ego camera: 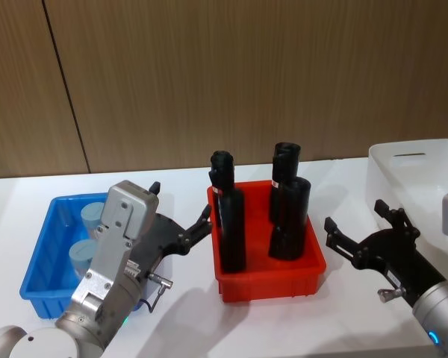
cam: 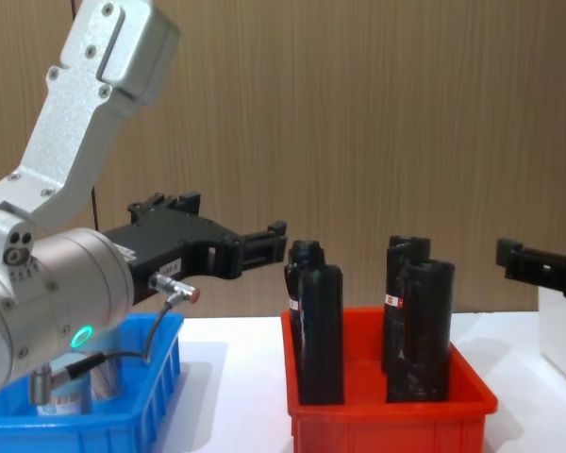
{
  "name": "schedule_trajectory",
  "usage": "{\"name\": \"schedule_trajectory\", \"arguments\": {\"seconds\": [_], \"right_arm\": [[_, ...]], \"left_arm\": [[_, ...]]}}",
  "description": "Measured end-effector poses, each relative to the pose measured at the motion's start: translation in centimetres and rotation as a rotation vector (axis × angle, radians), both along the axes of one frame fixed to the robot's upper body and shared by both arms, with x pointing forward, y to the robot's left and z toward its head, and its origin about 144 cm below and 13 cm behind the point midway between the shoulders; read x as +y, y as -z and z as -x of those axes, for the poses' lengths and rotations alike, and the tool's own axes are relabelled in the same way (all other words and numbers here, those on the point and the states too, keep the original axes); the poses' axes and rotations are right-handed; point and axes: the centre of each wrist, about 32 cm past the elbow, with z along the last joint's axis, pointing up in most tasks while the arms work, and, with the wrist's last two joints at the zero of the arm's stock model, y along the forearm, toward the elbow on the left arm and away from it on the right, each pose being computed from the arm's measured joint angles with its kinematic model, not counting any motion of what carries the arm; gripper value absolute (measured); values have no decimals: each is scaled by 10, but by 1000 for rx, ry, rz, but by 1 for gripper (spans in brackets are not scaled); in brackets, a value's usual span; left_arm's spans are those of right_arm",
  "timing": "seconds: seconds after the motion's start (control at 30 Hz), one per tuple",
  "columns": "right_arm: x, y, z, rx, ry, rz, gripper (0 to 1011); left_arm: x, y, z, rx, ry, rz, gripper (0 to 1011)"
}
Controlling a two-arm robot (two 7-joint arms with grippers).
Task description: Pick the cotton swabs from the blue box and place them into the white box.
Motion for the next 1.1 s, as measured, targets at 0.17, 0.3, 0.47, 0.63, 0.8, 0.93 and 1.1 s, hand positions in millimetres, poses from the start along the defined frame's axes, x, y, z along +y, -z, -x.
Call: {"name": "schedule_trajectory", "arguments": {"seconds": [0.17, 0.3, 0.47, 0.63, 0.8, 0.93, 1.1], "right_arm": [[0, 0, 0, 0, 0, 0, 1002], [0, 0, 0, 0, 0, 0, 1002], [0, 0, 0, 0, 0, 0, 1002], [0, 0, 0, 0, 0, 0, 1002], [0, 0, 0, 0, 0, 0, 1002], [0, 0, 0, 0, 0, 0, 1002], [0, 0, 0, 0, 0, 0, 1002]], "left_arm": [[0, 0, 0, 0, 0, 0, 1000], [0, 0, 0, 0, 0, 0, 1000], [0, 0, 0, 0, 0, 0, 1000], [0, 0, 0, 0, 0, 0, 1000], [0, 0, 0, 0, 0, 0, 1000], [0, 0, 0, 0, 0, 0, 1000], [0, 0, 0, 0, 0, 0, 1000]]}}
